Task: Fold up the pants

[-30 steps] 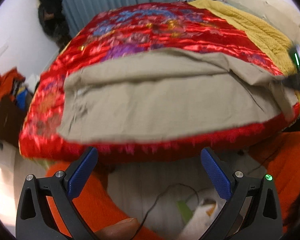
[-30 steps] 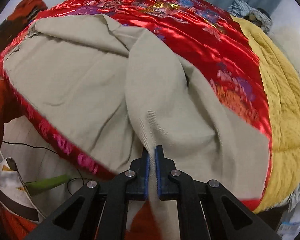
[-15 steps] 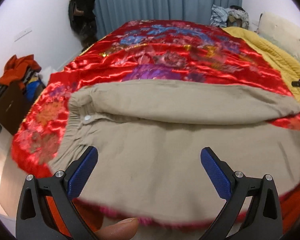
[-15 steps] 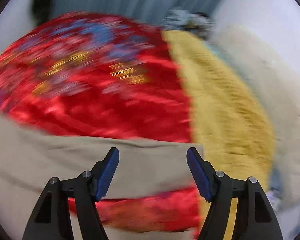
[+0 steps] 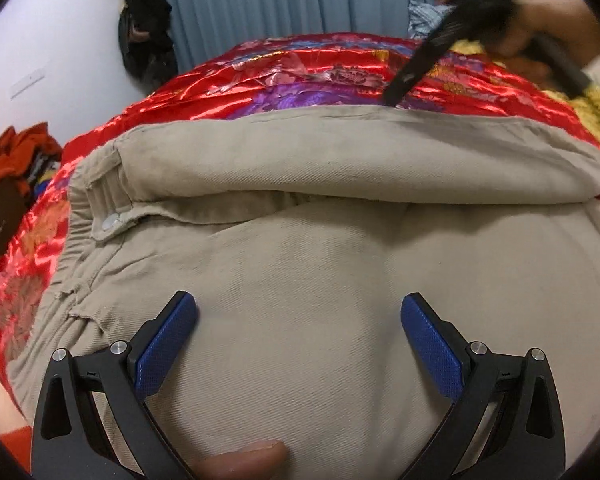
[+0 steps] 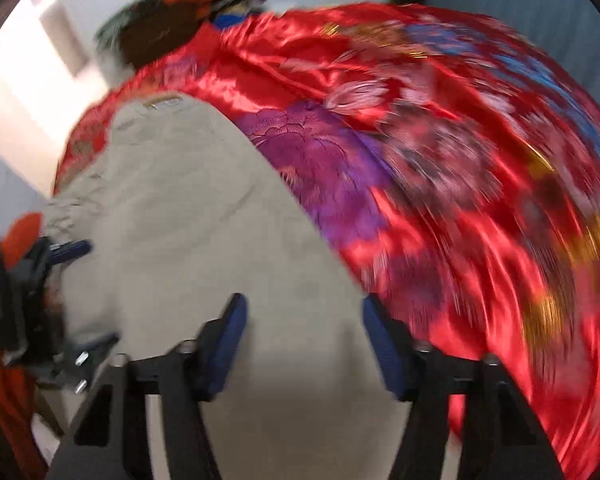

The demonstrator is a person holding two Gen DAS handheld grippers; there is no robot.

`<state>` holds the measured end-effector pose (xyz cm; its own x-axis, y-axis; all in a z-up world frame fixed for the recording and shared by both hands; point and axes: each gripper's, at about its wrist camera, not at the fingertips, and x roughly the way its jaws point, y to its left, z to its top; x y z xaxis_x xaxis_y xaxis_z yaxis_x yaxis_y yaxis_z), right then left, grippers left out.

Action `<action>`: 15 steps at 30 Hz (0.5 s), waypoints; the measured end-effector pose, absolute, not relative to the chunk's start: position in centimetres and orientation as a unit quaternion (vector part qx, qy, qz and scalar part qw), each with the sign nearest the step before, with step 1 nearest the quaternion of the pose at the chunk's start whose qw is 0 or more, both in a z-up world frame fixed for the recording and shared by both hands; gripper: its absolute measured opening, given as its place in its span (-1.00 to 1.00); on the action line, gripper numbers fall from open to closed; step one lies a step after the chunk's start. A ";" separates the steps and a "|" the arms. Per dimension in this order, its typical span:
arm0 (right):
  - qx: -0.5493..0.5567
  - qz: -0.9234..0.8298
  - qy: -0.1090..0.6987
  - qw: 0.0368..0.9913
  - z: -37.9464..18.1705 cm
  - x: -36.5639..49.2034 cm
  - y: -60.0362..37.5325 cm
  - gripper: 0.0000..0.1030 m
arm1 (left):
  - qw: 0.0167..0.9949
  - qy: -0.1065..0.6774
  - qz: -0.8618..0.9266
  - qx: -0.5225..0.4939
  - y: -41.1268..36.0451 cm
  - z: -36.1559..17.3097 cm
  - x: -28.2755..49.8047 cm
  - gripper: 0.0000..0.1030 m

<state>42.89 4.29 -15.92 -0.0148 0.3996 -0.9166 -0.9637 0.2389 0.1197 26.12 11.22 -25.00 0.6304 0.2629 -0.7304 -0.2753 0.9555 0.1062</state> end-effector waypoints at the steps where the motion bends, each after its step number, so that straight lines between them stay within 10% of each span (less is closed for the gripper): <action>1: -0.306 0.541 0.479 0.620 -16.4 43.3 5.5 -0.02 | 0.903 0.404 0.147 -0.009 11.2 -25.0 26.1 0.98; 4: -0.336 0.547 0.509 0.574 -18.5 44.4 8.4 -0.14 | 0.903 0.405 0.144 -0.008 11.1 -25.0 26.2 0.99; 7: -0.387 0.552 0.517 0.527 -19.4 43.4 9.6 -0.86 | 0.903 0.405 0.143 -0.008 11.2 -25.0 26.1 0.99; 15: -0.567 0.368 0.263 0.689 -14.7 43.0 16.7 -0.96 | 0.903 0.408 0.134 -0.011 12.0 -25.3 26.8 0.99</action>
